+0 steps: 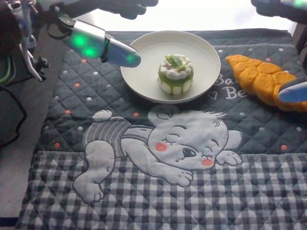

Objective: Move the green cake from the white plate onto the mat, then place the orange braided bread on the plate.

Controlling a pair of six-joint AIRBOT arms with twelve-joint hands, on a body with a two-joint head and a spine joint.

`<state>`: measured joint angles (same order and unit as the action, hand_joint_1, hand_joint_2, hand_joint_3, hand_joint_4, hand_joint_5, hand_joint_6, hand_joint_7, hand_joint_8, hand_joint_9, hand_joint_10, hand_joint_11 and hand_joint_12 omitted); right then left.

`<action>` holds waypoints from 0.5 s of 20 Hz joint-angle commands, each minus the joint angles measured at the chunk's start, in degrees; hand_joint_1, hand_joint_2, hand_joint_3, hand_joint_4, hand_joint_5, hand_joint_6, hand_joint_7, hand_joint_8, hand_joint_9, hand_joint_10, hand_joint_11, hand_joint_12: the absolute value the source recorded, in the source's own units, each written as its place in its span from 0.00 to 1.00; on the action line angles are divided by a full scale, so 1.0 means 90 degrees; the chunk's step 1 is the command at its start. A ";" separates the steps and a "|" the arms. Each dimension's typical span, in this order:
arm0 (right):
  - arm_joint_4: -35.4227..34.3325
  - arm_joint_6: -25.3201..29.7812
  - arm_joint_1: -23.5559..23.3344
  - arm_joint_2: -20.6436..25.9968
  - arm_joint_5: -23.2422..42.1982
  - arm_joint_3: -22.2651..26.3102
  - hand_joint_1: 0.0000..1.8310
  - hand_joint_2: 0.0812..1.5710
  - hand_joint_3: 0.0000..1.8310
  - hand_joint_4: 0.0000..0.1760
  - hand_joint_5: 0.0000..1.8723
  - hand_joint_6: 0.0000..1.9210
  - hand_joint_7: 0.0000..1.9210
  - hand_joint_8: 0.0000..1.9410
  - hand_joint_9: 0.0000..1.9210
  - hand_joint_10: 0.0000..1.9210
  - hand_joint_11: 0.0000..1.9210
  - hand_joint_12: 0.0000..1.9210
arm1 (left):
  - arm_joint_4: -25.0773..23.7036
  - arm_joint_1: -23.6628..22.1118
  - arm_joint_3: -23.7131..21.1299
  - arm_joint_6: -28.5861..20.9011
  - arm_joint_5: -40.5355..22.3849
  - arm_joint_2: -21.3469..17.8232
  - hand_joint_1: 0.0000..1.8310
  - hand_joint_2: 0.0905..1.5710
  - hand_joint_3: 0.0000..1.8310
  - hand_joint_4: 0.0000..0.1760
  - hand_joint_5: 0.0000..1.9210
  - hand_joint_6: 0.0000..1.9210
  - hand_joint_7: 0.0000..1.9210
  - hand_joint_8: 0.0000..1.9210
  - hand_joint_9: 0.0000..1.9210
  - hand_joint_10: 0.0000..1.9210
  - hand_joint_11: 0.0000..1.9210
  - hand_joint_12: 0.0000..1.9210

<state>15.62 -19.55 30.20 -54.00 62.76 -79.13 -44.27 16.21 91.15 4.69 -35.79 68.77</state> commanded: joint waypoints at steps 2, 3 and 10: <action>-0.0373 0.0025 -0.0054 0.0138 0.0817 0.0043 0.22 0.56 0.03 0.53 0.07 0.01 0.16 0.00 0.18 0.04 0.00 1.00 | -0.0073 -0.0177 0.0077 -0.0237 -0.0380 0.0076 0.39 0.54 0.00 0.34 0.18 0.00 0.26 0.00 0.31 0.00 0.09 0.49; -0.0384 0.0024 -0.0054 0.0157 0.0859 0.0066 0.20 0.60 0.02 0.56 0.06 0.00 0.15 0.00 0.18 0.03 0.00 1.00 | -0.0343 -0.0251 0.0147 -0.0373 -0.0297 0.0172 0.40 0.55 0.00 0.23 0.17 0.00 0.25 0.00 0.31 0.00 0.10 0.48; -0.0496 0.0022 -0.0054 0.0213 0.0943 0.0107 0.21 0.63 0.01 0.65 0.04 0.00 0.14 0.00 0.18 0.02 0.00 0.99 | -0.1677 -0.0583 0.0581 -0.1207 0.0147 0.0760 0.35 0.51 0.00 0.25 0.17 0.00 0.27 0.01 0.32 0.01 0.15 0.49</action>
<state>14.11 -19.55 30.20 -52.95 64.60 -78.11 -62.24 11.88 96.14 -5.91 -31.66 75.92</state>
